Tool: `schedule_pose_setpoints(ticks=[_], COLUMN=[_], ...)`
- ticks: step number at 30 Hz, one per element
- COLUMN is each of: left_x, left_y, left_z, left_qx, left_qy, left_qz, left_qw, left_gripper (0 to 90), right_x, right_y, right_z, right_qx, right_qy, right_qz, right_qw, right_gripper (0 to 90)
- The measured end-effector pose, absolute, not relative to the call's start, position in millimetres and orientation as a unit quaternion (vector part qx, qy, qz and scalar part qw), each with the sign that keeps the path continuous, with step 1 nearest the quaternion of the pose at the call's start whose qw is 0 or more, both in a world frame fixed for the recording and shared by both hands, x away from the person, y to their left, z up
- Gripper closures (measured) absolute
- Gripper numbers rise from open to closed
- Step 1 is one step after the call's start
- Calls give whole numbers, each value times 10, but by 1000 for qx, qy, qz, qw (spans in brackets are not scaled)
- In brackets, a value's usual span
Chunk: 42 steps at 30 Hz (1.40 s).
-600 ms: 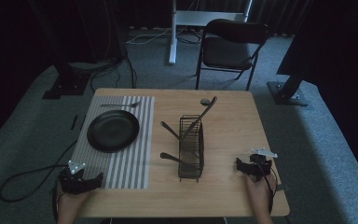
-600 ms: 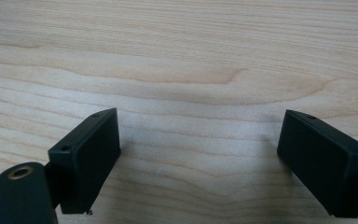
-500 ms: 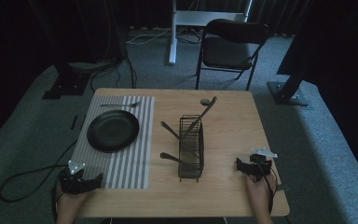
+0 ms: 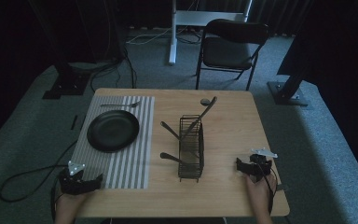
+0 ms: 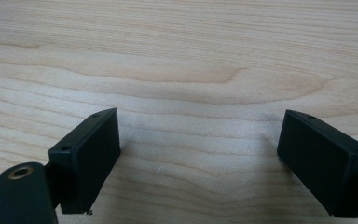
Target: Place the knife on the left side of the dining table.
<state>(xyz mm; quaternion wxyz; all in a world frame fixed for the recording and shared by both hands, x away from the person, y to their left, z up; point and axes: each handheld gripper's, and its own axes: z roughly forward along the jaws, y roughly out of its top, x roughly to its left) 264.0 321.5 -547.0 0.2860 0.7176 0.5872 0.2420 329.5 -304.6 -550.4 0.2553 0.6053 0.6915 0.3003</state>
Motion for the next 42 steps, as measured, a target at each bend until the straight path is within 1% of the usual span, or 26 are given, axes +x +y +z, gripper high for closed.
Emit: schedule_pose_setpoints(ticks=[10,16,22,26,37,42], left_x=[2657,2661,2693,2720,2777,2805], left_y=[3213,3171,3147,3054,2966,2914], left_z=[-5453,-5407,-5362,-5308,-5144,-5033], left_qx=[721,736,737,749,754,763], left_qy=[588,574,571,555,538,521], left_qz=[238,230,215,206,201,199], left_qw=[280,275,290,297,318,327], left_gripper=[20,23,29,29,29,29], right_x=[3292,3291,3292,3291,3292,3292], right_y=[-3042,-3041,-3041,-3041,-3041,-3041], right_z=[-5504,-5504,-5504,-5504,-5504,-5504], right_qx=[607,608,608,608,608,608], right_qy=[690,690,690,690,690,690], right_qz=[300,299,299,299,300,299], right_qw=[256,256,256,256,256,256], right_gripper=[122,122,122,122,122,122])
